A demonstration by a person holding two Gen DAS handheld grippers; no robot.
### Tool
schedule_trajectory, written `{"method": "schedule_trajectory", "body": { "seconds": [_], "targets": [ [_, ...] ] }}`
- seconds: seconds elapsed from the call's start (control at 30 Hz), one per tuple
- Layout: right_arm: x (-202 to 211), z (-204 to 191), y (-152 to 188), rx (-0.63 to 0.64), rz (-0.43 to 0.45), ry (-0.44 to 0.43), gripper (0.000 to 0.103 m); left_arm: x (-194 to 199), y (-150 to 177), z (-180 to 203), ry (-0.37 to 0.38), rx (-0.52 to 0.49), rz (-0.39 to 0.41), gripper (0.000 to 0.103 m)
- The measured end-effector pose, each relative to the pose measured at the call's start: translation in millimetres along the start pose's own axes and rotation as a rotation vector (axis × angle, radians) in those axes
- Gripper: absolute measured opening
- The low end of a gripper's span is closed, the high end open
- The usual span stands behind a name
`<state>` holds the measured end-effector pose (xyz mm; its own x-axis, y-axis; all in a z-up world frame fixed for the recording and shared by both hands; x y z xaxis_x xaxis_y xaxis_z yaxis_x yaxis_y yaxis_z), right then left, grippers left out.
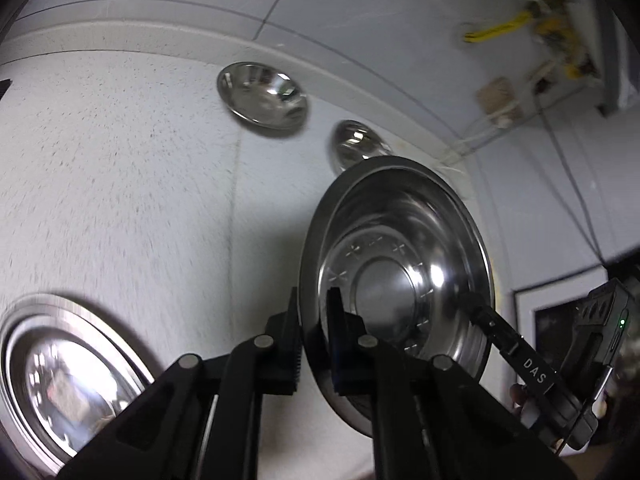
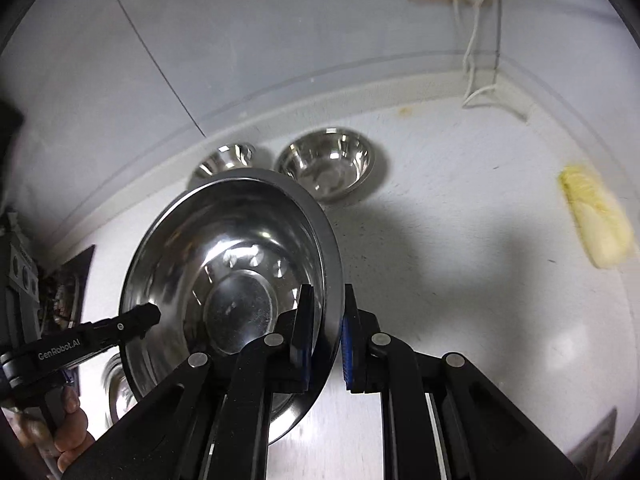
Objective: Organize plates and bowls
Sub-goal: 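Carry the large bowl with both grippers beside the plate stack and lower it, then open both grippers to release the large bowl on the counter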
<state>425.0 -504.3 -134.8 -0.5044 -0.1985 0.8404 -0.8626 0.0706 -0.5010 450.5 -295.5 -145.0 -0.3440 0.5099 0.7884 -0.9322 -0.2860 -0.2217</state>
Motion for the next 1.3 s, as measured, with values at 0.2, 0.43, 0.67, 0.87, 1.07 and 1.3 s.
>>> {"method": "schedule_trajectory", "body": {
  "seconds": [0.2,0.43,0.67,0.87,1.07,1.3],
  "targets": [
    [61.4,3.8,43.7,0.009,0.043,0.018,0.011,35.1,64.8,11.5,0.034,-0.041,-0.016,0.01],
    [48.1,14.8,119.3,-0.017,-0.038,0.003,0.011,11.3,126.6,-19.8,-0.039,-0.085,-0.038,0.011],
    [2.0,34.4,147.6,-0.043,-0.098,-0.015,0.011,-22.0,141.8,-40.4,-0.112,-0.072,-0.038,0.011],
    [-12.3,44.6,153.6,-0.042,-0.114,-0.038,0.011,-36.7,148.3,-49.8,-0.131,-0.047,-0.062,0.013],
    [-8.8,46.6,154.7,-0.039,-0.098,-0.029,0.011,-27.6,141.0,-49.9,-0.103,-0.052,-0.018,0.038],
    [6.3,51.6,142.8,-0.044,-0.054,0.01,0.033,-11.6,126.9,-58.0,-0.09,-0.031,0.005,0.043]
  ]
}}
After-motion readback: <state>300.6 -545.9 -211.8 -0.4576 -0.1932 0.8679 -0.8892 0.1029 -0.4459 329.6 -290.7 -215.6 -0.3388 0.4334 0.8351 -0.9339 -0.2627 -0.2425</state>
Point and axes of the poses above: each gripper's, at about its wrist camera, not at the fingertips, and x roughly against the way its jaws point, z to its right, y to its underside, the point moved 6 cm from there along -x, roughly the way its jaws point, and after that the axes turned 8 degrees about x, right-handed, at the moved point
